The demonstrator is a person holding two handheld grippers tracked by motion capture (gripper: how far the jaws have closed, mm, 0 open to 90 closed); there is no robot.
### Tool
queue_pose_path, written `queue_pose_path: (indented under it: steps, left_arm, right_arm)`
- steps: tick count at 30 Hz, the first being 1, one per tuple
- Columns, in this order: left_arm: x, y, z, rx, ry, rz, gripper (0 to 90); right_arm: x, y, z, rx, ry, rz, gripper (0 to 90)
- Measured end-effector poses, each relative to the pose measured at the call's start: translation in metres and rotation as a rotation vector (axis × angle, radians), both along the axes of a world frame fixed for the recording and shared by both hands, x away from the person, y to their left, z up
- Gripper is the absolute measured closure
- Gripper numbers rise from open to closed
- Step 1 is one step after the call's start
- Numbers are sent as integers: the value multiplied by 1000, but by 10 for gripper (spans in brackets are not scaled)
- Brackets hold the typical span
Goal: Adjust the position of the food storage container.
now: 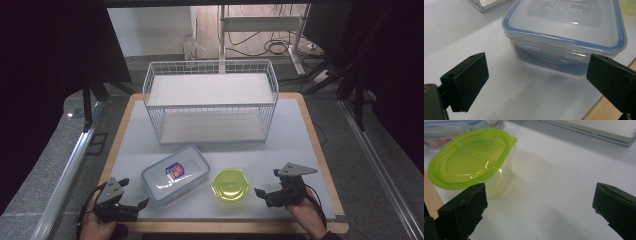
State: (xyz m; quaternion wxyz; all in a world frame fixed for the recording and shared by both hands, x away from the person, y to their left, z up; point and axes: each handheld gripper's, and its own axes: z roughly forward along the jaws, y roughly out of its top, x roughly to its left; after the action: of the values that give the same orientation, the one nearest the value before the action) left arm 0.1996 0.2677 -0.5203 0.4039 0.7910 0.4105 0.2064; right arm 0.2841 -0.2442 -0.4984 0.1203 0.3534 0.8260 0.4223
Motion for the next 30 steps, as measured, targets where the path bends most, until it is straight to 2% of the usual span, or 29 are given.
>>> queue_pose_path:
  steps: [7, 12, 23, 27, 30]
  left_arm:
    - [2, 6, -2, -29, 13, 32, 41]
    - [2, 5, -2, -24, 4, 38, 41]
    - [2, 5, -2, -25, -1, 32, 42]
    - [2, 4, -2, -25, -3, 30, 42]
    - [2, 4, -2, -24, -5, 29, 42]
  right_arm:
    - [1, 4, -4, -48, 3, 4, 0]
    - [1, 5, -6, -79, 2, -4, 0]
    - [2, 6, -4, -87, 24, 4, 0]
    - [1, 7, 0, -74, 29, 7, 0]
    - [2, 8, 5, -62, 42, 2, 37]
